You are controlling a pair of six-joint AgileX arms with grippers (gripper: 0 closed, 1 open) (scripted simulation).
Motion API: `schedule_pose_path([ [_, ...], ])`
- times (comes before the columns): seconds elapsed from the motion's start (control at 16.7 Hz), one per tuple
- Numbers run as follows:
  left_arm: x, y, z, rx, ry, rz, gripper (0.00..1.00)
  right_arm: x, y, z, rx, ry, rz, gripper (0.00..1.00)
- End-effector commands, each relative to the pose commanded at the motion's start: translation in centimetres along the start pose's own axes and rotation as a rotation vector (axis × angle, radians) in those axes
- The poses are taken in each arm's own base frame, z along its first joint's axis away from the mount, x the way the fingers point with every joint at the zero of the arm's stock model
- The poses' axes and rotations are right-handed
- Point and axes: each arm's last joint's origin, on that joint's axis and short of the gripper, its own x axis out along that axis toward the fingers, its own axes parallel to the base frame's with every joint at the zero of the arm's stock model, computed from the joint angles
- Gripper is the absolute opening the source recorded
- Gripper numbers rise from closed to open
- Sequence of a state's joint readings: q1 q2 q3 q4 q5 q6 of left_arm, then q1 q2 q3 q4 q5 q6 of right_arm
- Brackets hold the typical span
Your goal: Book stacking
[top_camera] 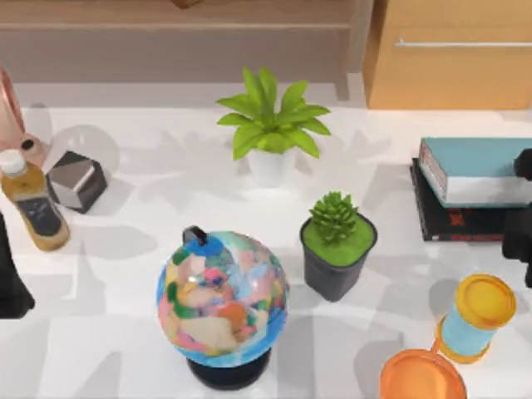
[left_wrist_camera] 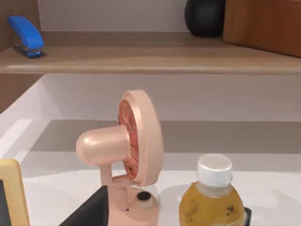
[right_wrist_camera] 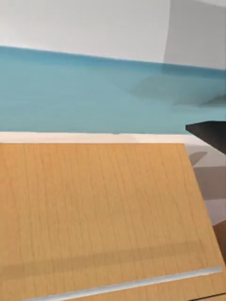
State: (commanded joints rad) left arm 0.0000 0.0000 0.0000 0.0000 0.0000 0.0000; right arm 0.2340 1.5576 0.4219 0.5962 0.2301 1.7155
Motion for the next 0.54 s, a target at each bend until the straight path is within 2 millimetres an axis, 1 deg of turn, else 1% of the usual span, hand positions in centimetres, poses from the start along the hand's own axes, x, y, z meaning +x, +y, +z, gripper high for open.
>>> schedule_pose_path([
  [0.18, 0.00, 0.00, 0.00, 0.000, 0.000, 0.000, 1.00, 0.00, 0.00, 0.00, 0.000, 0.000, 0.000, 0.98],
  [0.24, 0.00, 0.00, 0.00, 0.000, 0.000, 0.000, 1.00, 0.00, 0.00, 0.00, 0.000, 0.000, 0.000, 1.00],
  [0.54, 0.00, 0.00, 0.00, 0.000, 0.000, 0.000, 1.00, 0.00, 0.00, 0.00, 0.000, 0.000, 0.000, 1.00],
])
